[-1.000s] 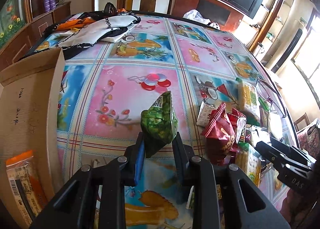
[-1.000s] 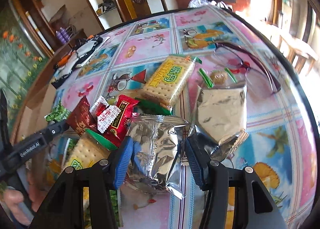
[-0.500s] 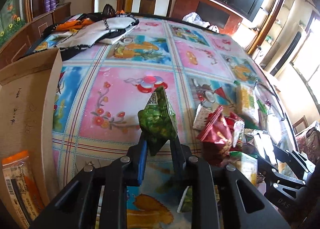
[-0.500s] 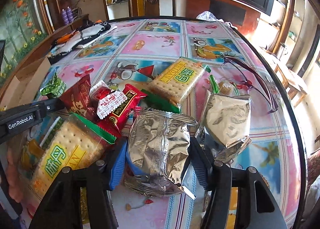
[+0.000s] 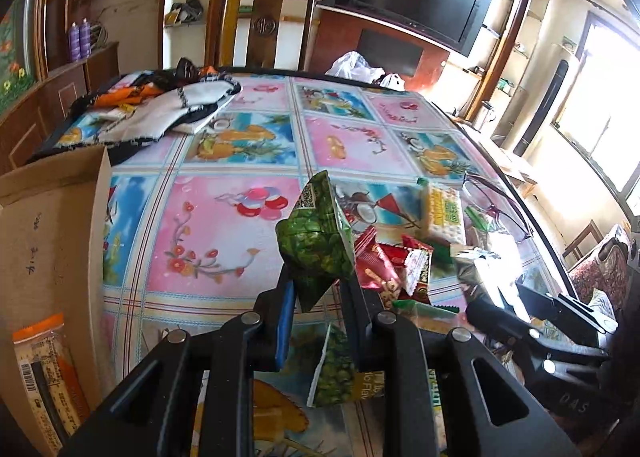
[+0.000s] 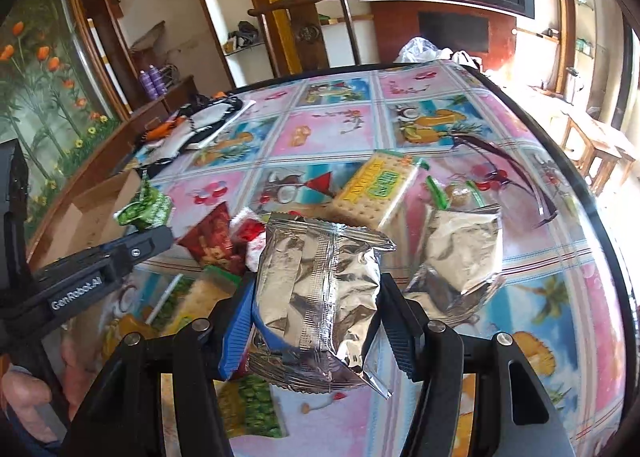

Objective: Organize snacks
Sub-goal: 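Grasp the silver foil bag with the right tool while the left holds its bag, then carry the green bag and silver foil bag over the cardboard box, then release the green bag with the left tool while the right drops the silver bag, then grasp the WEIDAN cracker pack with the left tool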

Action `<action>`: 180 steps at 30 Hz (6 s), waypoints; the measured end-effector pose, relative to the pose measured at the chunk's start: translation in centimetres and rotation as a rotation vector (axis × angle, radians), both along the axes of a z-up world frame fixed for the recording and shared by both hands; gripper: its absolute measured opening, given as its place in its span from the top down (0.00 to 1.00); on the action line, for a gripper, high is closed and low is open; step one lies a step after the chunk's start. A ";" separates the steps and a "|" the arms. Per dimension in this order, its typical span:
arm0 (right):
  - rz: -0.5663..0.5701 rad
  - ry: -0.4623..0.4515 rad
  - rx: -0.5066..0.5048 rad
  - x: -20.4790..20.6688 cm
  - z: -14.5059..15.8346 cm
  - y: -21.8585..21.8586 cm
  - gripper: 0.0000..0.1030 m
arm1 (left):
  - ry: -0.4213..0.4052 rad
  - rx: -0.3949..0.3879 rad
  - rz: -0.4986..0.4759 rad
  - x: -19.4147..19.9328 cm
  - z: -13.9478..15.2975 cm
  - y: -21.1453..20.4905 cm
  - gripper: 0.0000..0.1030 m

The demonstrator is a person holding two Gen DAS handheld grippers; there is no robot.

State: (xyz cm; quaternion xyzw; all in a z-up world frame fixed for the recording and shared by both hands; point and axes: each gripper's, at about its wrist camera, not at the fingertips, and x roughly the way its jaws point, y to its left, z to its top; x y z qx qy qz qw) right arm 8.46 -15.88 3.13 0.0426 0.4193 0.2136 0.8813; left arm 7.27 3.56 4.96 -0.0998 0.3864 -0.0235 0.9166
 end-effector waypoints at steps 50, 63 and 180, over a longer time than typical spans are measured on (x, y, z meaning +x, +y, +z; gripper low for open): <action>0.096 -0.095 0.072 -2.6 2.0 5.1 0.39 | -0.096 -0.103 0.069 -2.0 3.8 5.7 0.79; 0.293 -0.096 0.120 -5.4 3.5 14.5 0.38 | -0.078 -0.168 0.276 -3.7 4.1 15.4 0.79; 0.025 0.185 0.310 2.6 0.0 -2.3 0.29 | 0.009 -0.105 -0.018 -4.3 3.3 5.7 0.37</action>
